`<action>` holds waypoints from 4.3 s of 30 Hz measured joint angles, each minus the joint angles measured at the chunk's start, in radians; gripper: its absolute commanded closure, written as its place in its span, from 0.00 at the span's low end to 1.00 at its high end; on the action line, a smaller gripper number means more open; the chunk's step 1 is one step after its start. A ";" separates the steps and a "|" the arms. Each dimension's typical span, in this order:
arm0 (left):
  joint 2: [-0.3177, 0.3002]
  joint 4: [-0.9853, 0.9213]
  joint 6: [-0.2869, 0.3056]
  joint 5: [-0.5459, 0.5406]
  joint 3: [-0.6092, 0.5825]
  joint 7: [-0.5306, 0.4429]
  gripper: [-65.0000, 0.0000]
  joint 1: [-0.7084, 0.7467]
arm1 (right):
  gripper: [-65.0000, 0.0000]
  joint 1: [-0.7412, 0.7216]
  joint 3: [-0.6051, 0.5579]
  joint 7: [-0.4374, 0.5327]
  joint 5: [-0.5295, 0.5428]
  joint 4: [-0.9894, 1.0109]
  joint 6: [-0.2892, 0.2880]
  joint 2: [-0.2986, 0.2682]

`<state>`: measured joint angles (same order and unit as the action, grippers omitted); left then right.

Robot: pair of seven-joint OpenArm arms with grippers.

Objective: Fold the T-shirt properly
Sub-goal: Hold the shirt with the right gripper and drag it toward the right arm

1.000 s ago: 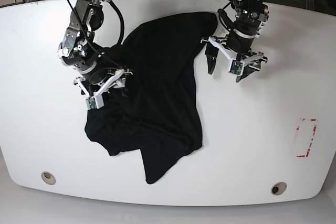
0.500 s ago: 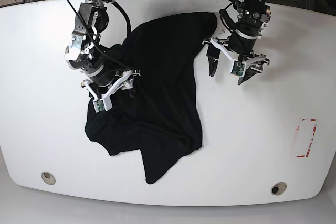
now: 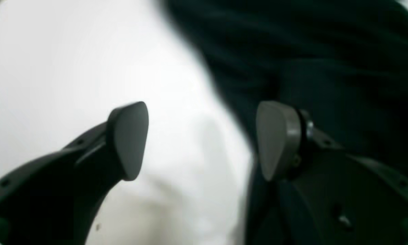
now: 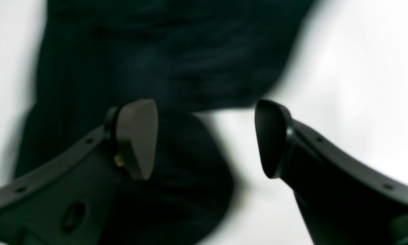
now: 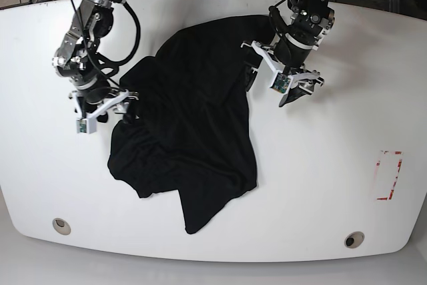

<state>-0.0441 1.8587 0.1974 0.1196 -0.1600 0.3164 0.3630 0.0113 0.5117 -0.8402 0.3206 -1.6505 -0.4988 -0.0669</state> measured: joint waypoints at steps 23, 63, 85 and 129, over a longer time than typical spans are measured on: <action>0.002 -0.001 -0.010 0.001 0.039 0.005 0.29 0.044 | 0.34 -0.082 0.023 0.055 -0.007 0.271 -0.030 -0.033; -0.004 -0.002 -0.003 0.008 0.050 0.011 0.28 -0.011 | 0.46 -0.092 -0.030 0.131 0.028 0.328 -0.051 0.004; 0.003 -0.021 0.004 0.007 0.061 0.027 0.28 0.008 | 0.58 -0.092 -0.079 0.129 0.024 0.317 -0.044 0.003; 0.011 -0.023 0.005 0.003 0.076 0.008 0.29 0.006 | 0.97 0.051 -0.015 0.065 0.024 -0.010 -0.033 -0.039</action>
<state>-0.0334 1.8355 0.2028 0.1230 -0.0837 0.3248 0.3695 0.0620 0.4969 -0.7750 0.3443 -1.6604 -0.5316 -0.1059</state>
